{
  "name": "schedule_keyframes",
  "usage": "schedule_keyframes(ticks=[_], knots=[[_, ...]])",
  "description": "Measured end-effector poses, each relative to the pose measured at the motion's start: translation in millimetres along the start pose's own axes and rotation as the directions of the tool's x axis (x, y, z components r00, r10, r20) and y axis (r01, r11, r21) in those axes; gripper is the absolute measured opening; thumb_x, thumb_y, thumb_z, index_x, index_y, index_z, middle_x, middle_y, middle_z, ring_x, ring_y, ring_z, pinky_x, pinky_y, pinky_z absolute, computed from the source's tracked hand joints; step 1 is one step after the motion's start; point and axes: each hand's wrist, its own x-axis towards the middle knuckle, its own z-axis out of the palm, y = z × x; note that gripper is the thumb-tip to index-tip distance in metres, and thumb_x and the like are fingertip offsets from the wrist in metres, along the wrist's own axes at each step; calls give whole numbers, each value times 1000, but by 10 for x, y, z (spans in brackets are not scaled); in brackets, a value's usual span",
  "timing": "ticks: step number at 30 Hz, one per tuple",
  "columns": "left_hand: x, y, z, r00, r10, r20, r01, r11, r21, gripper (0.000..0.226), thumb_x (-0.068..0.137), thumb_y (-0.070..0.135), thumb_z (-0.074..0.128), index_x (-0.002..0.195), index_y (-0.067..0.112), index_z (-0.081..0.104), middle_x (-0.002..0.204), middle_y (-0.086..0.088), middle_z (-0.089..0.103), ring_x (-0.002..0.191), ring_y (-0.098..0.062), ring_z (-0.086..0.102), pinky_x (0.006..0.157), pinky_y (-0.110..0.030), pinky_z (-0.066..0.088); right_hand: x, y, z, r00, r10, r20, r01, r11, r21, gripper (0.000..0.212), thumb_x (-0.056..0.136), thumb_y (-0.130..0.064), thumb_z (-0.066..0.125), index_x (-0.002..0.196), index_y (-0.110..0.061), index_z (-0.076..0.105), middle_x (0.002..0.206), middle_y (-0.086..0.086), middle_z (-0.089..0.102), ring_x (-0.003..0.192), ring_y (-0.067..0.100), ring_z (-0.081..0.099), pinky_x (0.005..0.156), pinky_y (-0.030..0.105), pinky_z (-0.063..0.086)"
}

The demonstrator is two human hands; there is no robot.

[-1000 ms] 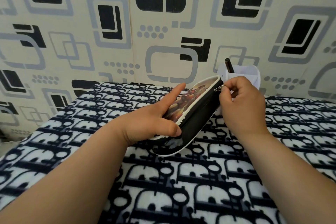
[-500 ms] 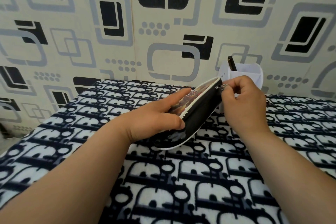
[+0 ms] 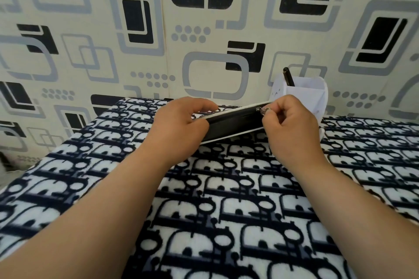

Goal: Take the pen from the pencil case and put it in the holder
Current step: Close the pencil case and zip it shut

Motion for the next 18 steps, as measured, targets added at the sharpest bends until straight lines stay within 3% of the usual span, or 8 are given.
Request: schedule_keyframes(ticks=[3,5,7,10,13,18], knots=[[0,4,7,999,-15,-28,17,997,78,38,78,9,48,102,31,66,87,20,59,63,-3,48,78,-33,43,-23,-16,20,1000,-15,0,15,1000,14,12,82,-10,51,71,-14,52,60,-4,52,50,-3,44,47,5,36],[5,9,13,997,44,-70,-31,983,181,38,76,10,48,105,27,66,101,6,65,90,-16,56,97,-44,41,-43,-36,33,1000,-29,8,29,999,26,12,81,-10,51,70,-15,52,61,-3,54,51,-1,45,47,5,37],[9,16,40,989,120,-91,-86,945,314,38,76,12,50,107,26,66,112,1,65,111,-21,51,106,-49,29,-78,-68,54,998,-50,36,49,998,34,12,81,-11,52,70,-16,52,61,-2,56,54,0,46,47,6,37],[3,27,115,976,194,-97,-139,902,409,31,79,23,54,107,28,65,111,3,65,113,-20,48,106,-42,21,-128,-119,87,993,-86,77,82,995,49,12,80,-13,54,69,-19,52,59,-5,54,55,1,48,47,8,38],[10,17,173,965,242,-101,-175,882,437,28,81,31,60,108,27,65,108,2,67,112,-22,51,101,-42,24,-154,-160,94,988,-109,112,101,992,77,12,80,-13,55,70,-19,53,58,-5,55,53,3,48,47,12,39],[33,-2,211,952,281,-124,-200,874,443,21,81,31,64,100,25,69,103,1,69,109,-23,53,97,-40,24,-204,-209,98,958,-161,237,134,983,124,12,78,-12,59,70,-19,56,56,-7,56,50,3,48,49,12,40]])
